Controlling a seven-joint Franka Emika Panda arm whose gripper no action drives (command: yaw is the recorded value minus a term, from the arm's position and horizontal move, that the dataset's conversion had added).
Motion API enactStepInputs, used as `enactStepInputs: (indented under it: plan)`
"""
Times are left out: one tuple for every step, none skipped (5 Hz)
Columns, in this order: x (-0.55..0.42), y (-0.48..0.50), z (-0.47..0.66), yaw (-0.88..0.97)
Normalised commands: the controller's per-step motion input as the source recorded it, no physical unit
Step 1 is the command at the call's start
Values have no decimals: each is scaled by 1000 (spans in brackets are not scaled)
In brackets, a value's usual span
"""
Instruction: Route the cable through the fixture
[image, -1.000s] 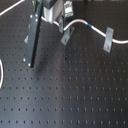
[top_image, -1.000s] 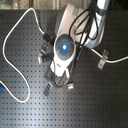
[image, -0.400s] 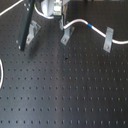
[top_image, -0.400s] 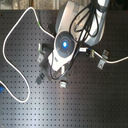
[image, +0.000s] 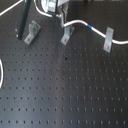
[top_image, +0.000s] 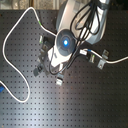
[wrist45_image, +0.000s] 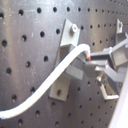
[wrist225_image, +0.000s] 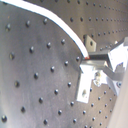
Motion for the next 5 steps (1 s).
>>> enactStepInputs:
  plan:
    - [-93, -335, -123, 349]
    - [-281, -294, -168, 391]
    - [-331, -233, -143, 437]
    - [23, -401, -32, 206]
    - [31, -192, -3, 243]
